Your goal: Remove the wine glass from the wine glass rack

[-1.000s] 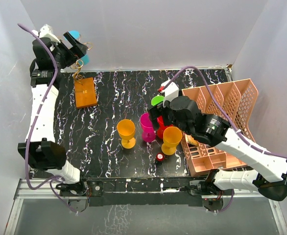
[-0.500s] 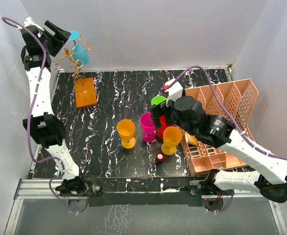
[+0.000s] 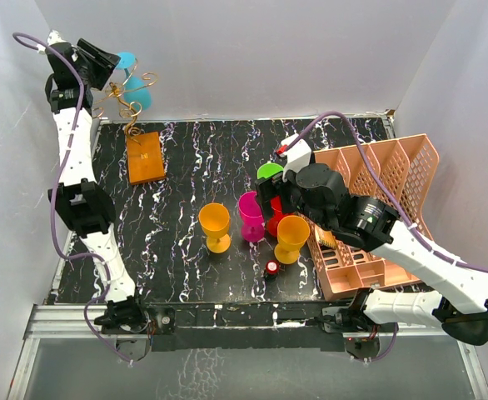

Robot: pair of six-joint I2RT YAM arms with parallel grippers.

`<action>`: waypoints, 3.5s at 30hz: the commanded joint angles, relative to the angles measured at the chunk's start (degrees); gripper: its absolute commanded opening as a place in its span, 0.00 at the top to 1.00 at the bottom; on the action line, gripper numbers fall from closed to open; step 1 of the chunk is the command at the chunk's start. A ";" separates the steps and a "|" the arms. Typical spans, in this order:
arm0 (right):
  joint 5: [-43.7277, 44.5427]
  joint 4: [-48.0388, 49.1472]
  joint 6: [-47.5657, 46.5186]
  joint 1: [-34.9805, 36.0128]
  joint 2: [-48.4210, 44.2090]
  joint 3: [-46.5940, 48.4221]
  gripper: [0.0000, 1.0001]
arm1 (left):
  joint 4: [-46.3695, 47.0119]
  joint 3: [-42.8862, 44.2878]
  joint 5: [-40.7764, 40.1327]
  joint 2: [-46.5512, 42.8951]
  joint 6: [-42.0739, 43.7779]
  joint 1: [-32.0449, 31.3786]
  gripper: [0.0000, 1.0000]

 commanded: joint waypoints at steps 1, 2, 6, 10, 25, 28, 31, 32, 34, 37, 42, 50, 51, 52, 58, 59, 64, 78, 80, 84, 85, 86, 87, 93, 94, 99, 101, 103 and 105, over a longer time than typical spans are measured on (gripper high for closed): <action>0.14 3.21 1.11 -0.14 -1.60 -0.73 0.00 | 1.30 2.44 -1.11 -0.01 -1.19 0.03 0.51; 0.00 3.40 1.07 -0.17 -1.54 -0.90 0.00 | 1.50 2.47 -1.29 0.24 -1.24 0.03 0.51; -0.41 3.47 1.38 -0.10 -1.11 -1.14 0.00 | 3.43 3.62 -1.40 1.65 -1.22 0.03 0.52; -0.49 3.68 1.54 -0.21 -0.86 -1.14 0.00 | 3.68 4.61 -1.80 3.22 -2.05 0.04 0.54; -0.69 4.05 1.58 -0.24 -0.21 -0.14 0.00 | 5.59 4.54 -1.63 5.81 -5.56 -0.31 0.62; -0.70 4.05 1.45 -0.25 -0.12 -0.16 0.00 | 5.99 4.54 -1.67 6.17 -6.22 -0.45 0.63; -0.65 4.03 1.54 -0.19 -0.16 -0.16 0.00 | 6.50 4.53 -1.90 6.37 -6.78 -0.56 0.67; -0.68 4.03 1.58 -0.19 -0.23 -0.27 0.00 | 6.70 4.51 -1.96 6.38 -6.96 -0.58 0.69; -0.64 3.99 1.58 -0.21 -0.43 -0.41 0.00 | 7.06 4.69 -1.99 6.49 -7.21 -0.58 0.74; -0.39 4.01 1.67 -0.20 -0.78 -0.52 0.00 | 6.83 5.14 -2.31 6.29 -7.18 -0.58 0.82; -0.48 4.00 1.80 -0.23 -0.90 -0.60 0.00 | 7.58 5.05 -2.73 5.49 -7.24 -0.58 0.93; -0.61 3.95 2.06 -0.22 -1.03 -0.74 0.00 | 10.62 3.75 -2.47 4.10 -10.41 -0.49 1.00; -0.60 3.98 2.06 -0.18 -1.09 -0.79 0.00 | 11.38 3.63 -1.99 4.18 -11.34 -0.50 1.00; -0.54 4.00 2.12 -0.23 -1.02 -0.86 0.00 | 12.10 3.60 -1.53 4.38 -12.35 -0.50 1.00; -0.87 3.92 2.38 -0.22 -1.14 -0.84 0.00 | 16.28 4.23 1.25 5.96 -18.24 -0.49 1.00; -0.80 3.90 2.45 -0.19 -1.26 -0.84 0.00 | 16.92 4.39 1.73 6.11 -19.10 -0.50 1.00; -0.53 3.90 2.49 -0.18 -1.42 -0.79 0.00 | 18.63 4.45 4.14 6.27 -22.40 -0.58 1.00; -1.36 4.05 3.06 -0.23 -1.31 -0.25 0.00 | 18.98 3.85 8.82 3.83 -25.51 -0.67 1.00; -1.64 4.05 3.20 -0.20 -1.33 -0.20 0.00 | 18.61 3.67 8.59 4.04 -25.37 -0.67 1.00; -1.83 3.89 3.43 -0.21 -1.79 -0.13 0.00 | 18.94 3.66 8.23 5.14 -25.39 -0.67 1.00; -1.83 3.94 3.50 -0.24 -2.02 -0.11 0.00 | 18.88 3.66 8.15 5.35 -25.41 -0.67 1.00; -1.83 3.90 3.60 -0.19 -2.25 -0.14 0.00 | 18.86 3.66 8.03 5.65 -25.47 -0.72 1.00; -1.83 3.93 3.71 -0.25 -2.50 -0.11 0.00 | 18.92 3.66 8.04 5.95 -25.36 -0.75 1.00; -1.66 3.94 3.92 -0.24 -2.76 -0.24 0.00 | 18.15 3.66 7.17 6.92 -22.92 -1.71 1.00; -1.70 3.92 3.90 -0.20 -2.76 -0.29 0.00 | 18.03 3.70 7.16 7.04 -22.74 -1.79 1.00; -1.75 3.90 3.95 -0.27 -2.70 -0.32 0.00 | 17.32 3.88 6.55 7.74 -21.85 -2.07 1.00; -1.64 3.83 3.89 -0.24 -2.79 -0.47 0.00 | 17.23 3.98 6.69 8.09 -21.80 -2.08 1.00; -1.66 3.87 4.03 -0.22 -2.73 -0.54 0.00 | 16.19 4.47 6.40 8.43 -21.15 -2.36 1.00; -1.74 3.88 3.98 -0.18 -2.81 -0.56 0.00 | 15.54 4.79 6.19 8.74 -20.63 -2.51 1.00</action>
